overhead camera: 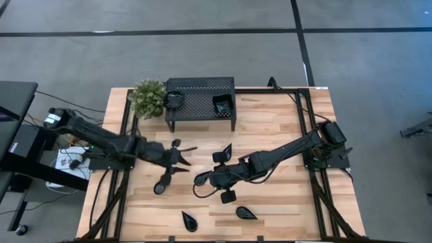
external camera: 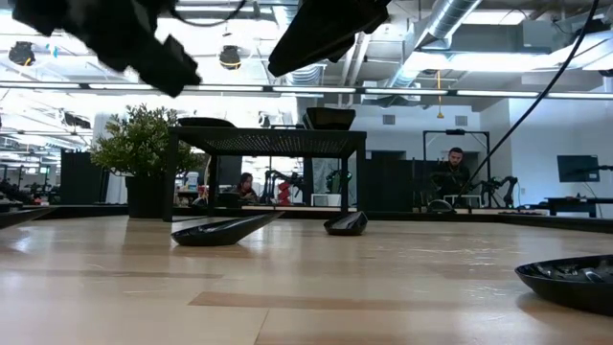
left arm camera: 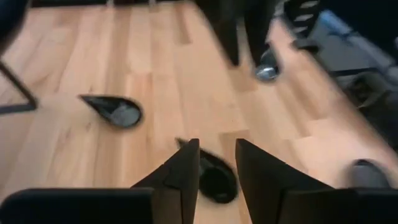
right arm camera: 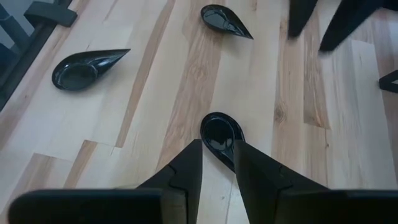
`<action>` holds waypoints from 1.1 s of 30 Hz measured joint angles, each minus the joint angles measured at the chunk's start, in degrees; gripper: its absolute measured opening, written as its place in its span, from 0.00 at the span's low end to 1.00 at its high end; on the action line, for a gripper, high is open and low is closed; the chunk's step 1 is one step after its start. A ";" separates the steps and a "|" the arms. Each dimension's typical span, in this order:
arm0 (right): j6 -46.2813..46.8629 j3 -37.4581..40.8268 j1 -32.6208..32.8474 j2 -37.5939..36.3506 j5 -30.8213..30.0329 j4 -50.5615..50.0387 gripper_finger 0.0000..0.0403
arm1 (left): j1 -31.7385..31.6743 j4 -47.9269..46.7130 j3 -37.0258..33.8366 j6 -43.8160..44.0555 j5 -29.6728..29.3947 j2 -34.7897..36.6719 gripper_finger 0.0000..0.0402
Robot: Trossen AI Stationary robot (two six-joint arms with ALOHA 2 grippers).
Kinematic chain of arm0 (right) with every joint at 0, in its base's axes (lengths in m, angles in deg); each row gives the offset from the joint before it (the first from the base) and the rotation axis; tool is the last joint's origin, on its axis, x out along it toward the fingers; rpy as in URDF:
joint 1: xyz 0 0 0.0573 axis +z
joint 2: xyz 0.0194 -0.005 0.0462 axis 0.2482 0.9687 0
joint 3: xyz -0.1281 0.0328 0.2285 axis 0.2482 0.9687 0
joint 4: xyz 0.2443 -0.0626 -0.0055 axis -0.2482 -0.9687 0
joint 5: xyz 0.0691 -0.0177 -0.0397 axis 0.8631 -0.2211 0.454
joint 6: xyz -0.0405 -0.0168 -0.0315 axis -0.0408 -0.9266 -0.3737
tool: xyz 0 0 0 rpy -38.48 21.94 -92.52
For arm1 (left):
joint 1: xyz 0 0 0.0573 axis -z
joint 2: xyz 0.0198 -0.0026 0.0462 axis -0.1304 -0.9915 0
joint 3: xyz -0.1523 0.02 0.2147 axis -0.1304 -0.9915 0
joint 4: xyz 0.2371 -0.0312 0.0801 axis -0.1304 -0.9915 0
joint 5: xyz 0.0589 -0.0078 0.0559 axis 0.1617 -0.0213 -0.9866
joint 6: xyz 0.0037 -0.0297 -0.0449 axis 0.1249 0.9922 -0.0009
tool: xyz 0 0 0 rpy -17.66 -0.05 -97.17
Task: Pick & Place Mini shaped plates
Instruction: Put the black drop-shaped plate on the shelf
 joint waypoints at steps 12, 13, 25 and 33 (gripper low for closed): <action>0.00 0.00 -0.50 0.00 0.00 -0.66 0.22 | -0.82 25.07 -2.90 4.67 2.63 -26.71 0.26; 0.00 0.00 -0.46 0.00 0.00 -0.87 0.22 | -1.06 25.66 -2.90 4.65 2.63 -28.42 0.26; 0.02 0.00 -0.35 -0.02 0.02 -1.57 0.22 | -2.91 27.94 -2.89 7.05 2.70 -35.45 0.26; 0.02 0.00 -0.35 -0.02 0.02 -1.64 0.22 | -2.87 28.20 -2.90 7.03 3.31 -35.45 0.14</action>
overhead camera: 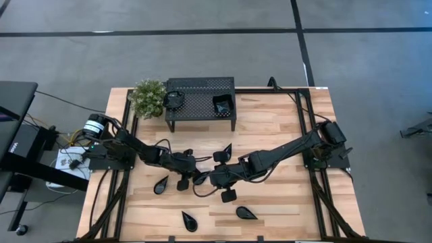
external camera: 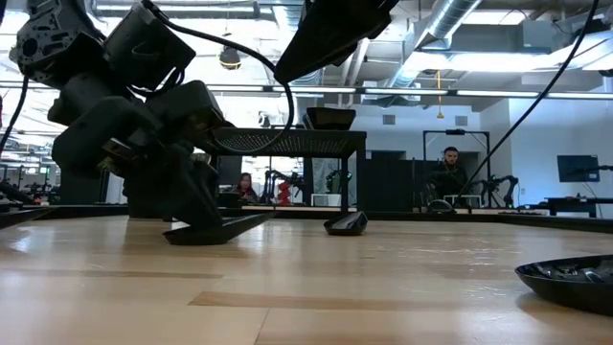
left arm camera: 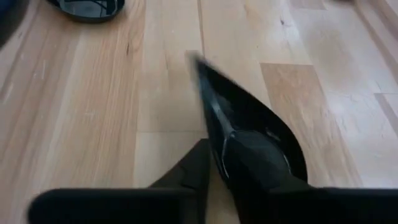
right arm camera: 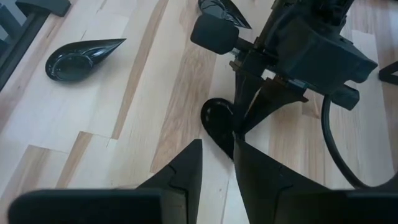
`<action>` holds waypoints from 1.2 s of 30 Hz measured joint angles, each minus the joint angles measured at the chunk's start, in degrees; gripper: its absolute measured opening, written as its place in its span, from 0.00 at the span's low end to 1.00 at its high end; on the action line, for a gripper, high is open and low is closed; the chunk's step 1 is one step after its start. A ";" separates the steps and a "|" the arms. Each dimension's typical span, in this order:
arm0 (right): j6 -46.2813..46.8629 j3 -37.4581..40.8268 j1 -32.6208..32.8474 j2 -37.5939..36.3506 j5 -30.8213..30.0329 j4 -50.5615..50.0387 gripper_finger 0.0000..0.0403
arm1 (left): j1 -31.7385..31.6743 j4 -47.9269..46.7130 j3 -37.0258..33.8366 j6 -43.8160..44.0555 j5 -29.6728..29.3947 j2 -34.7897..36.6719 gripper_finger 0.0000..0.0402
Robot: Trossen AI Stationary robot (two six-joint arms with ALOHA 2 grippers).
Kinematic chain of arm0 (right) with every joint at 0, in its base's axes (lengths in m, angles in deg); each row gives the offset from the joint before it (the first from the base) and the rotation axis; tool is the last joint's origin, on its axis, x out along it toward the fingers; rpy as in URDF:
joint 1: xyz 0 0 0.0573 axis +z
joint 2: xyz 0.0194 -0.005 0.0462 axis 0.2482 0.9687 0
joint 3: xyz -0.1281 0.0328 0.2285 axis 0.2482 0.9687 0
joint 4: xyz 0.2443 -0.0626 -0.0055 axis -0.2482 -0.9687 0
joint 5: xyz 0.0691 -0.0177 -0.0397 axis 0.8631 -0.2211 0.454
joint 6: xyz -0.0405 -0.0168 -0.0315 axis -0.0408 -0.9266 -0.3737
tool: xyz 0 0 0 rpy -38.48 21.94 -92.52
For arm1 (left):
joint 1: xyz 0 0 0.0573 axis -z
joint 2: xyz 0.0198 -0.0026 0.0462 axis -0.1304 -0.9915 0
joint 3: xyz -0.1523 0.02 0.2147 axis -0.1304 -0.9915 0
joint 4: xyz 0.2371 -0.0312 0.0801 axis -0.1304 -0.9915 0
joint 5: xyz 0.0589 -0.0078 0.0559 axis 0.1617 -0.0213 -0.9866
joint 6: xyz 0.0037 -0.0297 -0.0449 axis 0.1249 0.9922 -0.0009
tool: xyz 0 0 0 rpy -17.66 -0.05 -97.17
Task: Pick & Place Mini shaped plates
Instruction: Put the black drop-shaped plate on the shelf
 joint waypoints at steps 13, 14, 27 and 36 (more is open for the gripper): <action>0.00 0.00 0.02 0.00 0.00 -0.08 0.22 | -0.04 -0.53 0.02 0.17 -5.09 1.76 0.02; 0.00 0.00 0.01 0.01 0.00 -0.13 0.22 | -0.04 -1.58 0.00 0.17 -5.11 2.73 0.02; 0.00 0.00 0.02 0.00 0.00 -0.79 0.22 | -6.95 -11.99 0.14 -6.98 -21.34 32.02 0.02; -0.38 0.02 -0.39 0.00 -0.01 -0.74 0.22 | -24.78 -10.05 3.37 -12.84 -12.16 38.35 0.02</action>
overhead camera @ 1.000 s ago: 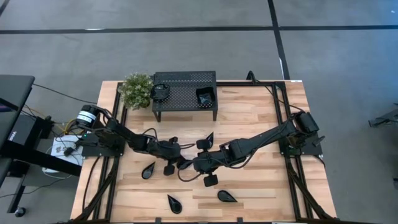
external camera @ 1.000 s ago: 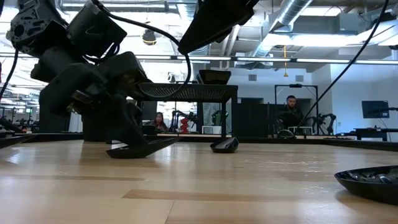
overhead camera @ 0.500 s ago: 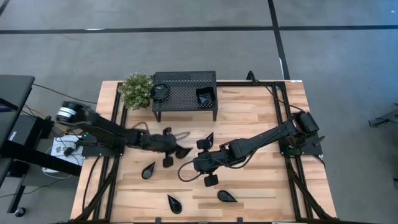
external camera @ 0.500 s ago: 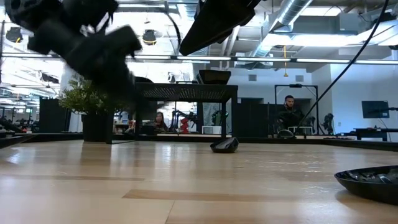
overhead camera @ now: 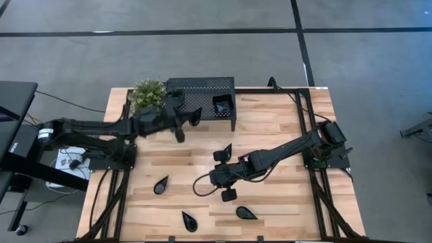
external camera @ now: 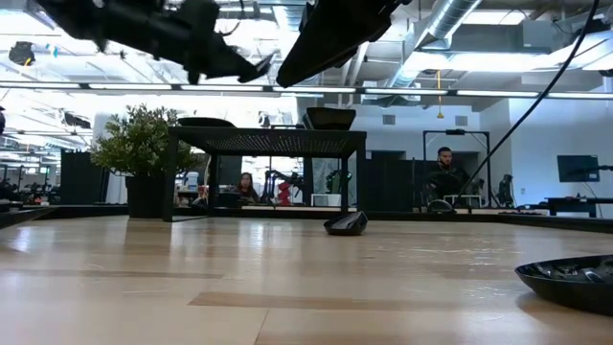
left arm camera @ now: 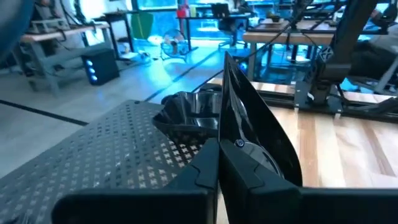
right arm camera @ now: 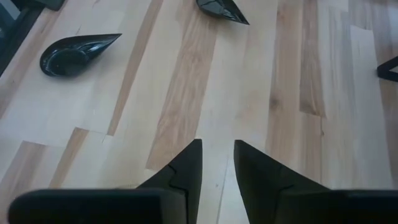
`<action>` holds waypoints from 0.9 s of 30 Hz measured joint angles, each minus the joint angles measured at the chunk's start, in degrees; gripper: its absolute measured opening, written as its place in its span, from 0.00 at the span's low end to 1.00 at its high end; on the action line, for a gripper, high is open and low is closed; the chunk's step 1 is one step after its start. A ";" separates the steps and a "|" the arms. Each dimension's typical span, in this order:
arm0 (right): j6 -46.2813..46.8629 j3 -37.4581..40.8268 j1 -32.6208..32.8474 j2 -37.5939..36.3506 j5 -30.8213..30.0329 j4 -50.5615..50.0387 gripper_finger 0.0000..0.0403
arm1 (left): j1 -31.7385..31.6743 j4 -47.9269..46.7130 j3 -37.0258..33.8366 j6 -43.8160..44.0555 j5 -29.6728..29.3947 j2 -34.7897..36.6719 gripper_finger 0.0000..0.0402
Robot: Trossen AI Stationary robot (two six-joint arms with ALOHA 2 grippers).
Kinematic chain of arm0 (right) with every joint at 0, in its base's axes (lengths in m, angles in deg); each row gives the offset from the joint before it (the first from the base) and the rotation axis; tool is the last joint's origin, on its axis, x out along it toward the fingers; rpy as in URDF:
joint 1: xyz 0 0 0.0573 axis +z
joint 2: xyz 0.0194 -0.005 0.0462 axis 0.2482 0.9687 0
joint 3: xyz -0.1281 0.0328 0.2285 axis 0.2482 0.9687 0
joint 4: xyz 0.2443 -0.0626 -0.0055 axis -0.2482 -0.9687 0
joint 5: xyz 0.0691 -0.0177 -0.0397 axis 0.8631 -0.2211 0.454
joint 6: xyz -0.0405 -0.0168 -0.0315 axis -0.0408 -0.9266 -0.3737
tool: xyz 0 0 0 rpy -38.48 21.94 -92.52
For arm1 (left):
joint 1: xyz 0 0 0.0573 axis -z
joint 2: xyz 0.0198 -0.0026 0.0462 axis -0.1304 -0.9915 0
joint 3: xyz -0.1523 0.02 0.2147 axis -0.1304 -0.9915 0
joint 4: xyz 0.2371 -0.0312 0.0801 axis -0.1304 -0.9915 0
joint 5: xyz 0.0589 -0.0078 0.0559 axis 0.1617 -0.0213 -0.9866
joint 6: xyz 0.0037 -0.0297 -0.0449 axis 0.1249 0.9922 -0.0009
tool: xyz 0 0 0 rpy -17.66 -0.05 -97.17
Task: Pick & Place Mini shaped plates
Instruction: Put the black drop-shaped plate on the shelf
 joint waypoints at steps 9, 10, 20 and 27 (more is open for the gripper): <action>-0.08 0.00 -1.29 0.00 0.00 -0.05 0.22 | -12.67 -1.29 8.54 -0.31 6.12 -9.15 0.02; -0.08 0.00 -1.27 0.00 0.01 -0.11 0.22 | -13.50 -3.05 9.10 -0.08 6.27 -10.14 0.02; -0.08 0.00 -0.64 0.00 0.03 -0.58 0.22 | -15.59 -4.72 9.53 0.36 5.30 -19.18 0.02; -0.08 0.00 -0.66 0.00 0.03 -0.59 0.22 | -15.57 -3.94 9.51 -0.19 4.88 -19.44 0.06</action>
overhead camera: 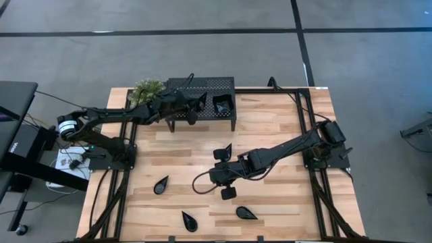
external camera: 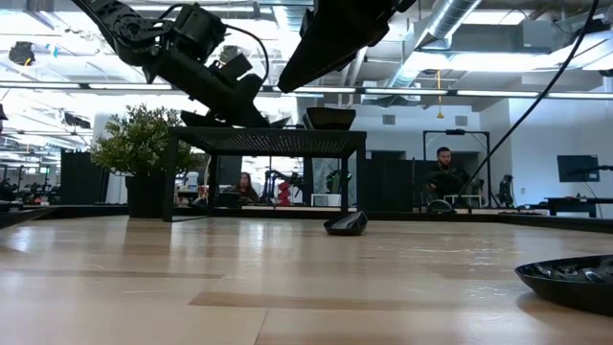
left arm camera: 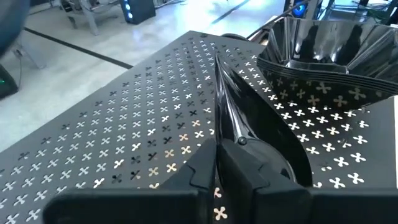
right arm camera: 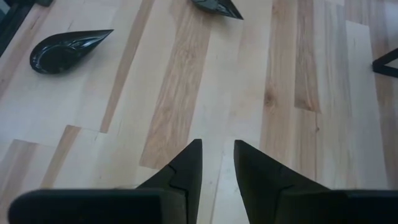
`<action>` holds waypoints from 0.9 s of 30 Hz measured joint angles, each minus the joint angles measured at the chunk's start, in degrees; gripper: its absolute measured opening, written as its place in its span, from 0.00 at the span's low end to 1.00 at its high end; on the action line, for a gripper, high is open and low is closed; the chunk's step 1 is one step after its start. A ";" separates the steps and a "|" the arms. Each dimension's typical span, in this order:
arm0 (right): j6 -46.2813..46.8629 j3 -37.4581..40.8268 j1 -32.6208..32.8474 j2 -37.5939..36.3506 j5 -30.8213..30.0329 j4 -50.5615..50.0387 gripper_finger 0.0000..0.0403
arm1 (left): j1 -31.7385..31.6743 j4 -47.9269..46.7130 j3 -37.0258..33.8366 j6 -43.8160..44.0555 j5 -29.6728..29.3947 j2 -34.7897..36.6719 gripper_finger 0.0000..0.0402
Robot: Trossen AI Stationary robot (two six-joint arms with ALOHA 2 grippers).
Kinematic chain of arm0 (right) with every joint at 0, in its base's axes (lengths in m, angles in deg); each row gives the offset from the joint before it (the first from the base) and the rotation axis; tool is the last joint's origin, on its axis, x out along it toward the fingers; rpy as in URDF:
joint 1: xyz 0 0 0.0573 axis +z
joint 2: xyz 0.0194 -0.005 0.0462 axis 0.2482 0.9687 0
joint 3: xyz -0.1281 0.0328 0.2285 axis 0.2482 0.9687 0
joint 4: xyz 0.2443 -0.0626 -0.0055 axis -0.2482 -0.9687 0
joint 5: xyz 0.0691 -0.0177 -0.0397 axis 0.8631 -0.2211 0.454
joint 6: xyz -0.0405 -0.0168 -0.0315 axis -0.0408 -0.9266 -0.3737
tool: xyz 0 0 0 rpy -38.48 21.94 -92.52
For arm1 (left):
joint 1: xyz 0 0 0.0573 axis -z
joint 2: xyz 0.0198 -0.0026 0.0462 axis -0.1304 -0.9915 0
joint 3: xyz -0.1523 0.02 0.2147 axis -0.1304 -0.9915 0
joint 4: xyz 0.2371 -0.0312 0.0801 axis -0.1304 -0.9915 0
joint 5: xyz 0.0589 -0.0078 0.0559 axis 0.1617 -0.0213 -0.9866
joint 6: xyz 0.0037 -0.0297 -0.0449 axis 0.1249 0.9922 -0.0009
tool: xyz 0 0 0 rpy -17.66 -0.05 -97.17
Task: Pick & Place Mini shaped plates
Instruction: Put the black drop-shaped plate on the shelf, then stack the black drop-shaped plate on top of the black drop-shaped plate on the shelf
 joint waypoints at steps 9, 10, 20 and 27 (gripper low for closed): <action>0.00 0.00 -0.02 0.00 0.00 0.02 0.22 | 0.02 0.37 -0.04 -0.13 -0.90 0.00 0.13; 0.00 0.00 0.00 0.00 0.00 0.02 0.22 | 0.02 0.75 -0.07 -0.13 -0.90 0.00 0.13; 0.01 0.02 -0.02 0.00 0.00 -0.06 0.22 | 6.21 1.99 -0.07 -3.34 -0.26 8.48 0.17; 3.48 0.02 0.00 0.00 0.04 -0.09 0.22 | 18.90 -14.03 -0.07 0.80 11.38 17.91 0.16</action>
